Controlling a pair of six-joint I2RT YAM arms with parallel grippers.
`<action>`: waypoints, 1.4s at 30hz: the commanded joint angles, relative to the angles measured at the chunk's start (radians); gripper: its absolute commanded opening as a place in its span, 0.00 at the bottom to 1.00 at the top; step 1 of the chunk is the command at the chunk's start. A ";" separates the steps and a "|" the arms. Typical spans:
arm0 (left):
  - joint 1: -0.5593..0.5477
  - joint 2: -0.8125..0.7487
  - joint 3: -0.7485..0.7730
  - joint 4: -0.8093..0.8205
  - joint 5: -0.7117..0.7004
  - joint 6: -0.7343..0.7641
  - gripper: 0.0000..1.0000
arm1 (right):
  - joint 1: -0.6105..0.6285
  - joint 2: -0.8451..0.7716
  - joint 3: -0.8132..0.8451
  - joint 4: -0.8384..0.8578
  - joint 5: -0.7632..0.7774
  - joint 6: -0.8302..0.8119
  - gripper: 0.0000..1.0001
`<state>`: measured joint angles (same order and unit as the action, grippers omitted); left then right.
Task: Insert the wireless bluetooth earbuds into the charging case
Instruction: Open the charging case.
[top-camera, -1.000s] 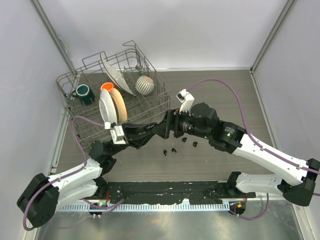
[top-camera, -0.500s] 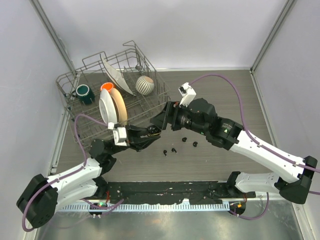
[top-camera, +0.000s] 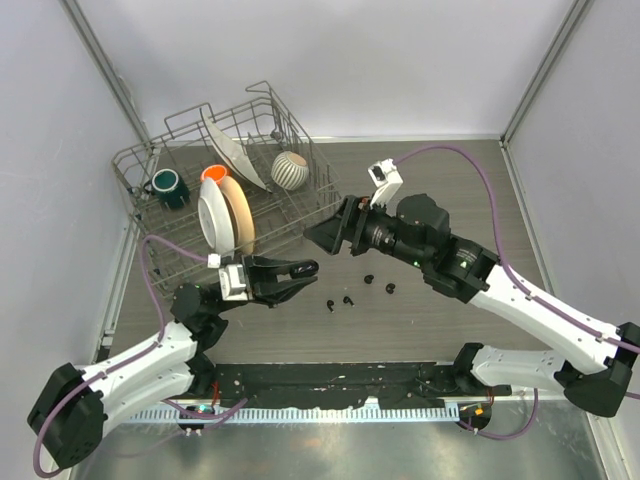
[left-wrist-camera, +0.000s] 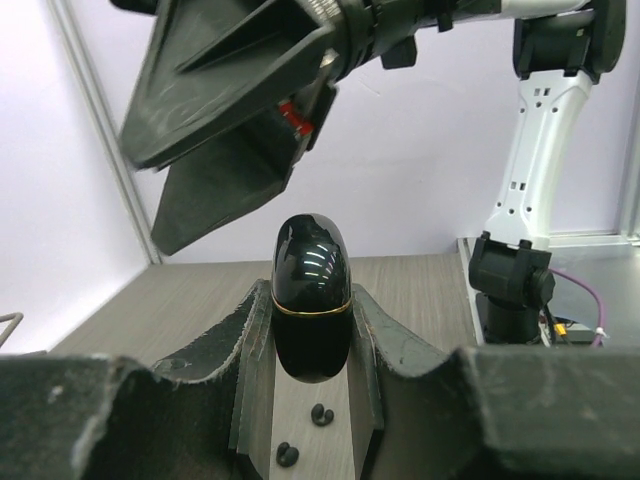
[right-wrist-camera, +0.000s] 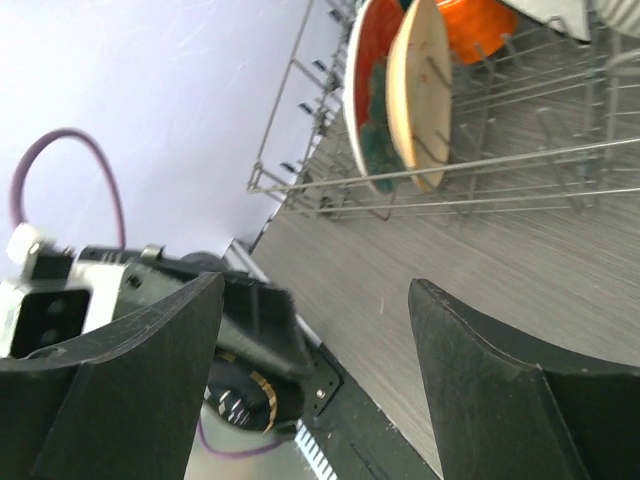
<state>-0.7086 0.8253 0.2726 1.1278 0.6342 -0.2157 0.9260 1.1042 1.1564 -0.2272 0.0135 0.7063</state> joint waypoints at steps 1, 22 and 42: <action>-0.003 -0.028 0.030 -0.046 -0.056 0.065 0.00 | -0.001 -0.029 0.022 0.031 -0.206 -0.076 0.78; -0.003 0.008 0.077 -0.017 -0.018 0.042 0.00 | 0.028 -0.049 -0.055 -0.064 -0.169 -0.130 0.67; -0.003 0.001 0.080 -0.037 0.094 0.016 0.00 | 0.019 -0.034 -0.031 0.000 -0.109 -0.042 0.66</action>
<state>-0.6979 0.8360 0.3141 1.0489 0.6151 -0.1837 0.9611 1.0542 1.0840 -0.3161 -0.1654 0.6376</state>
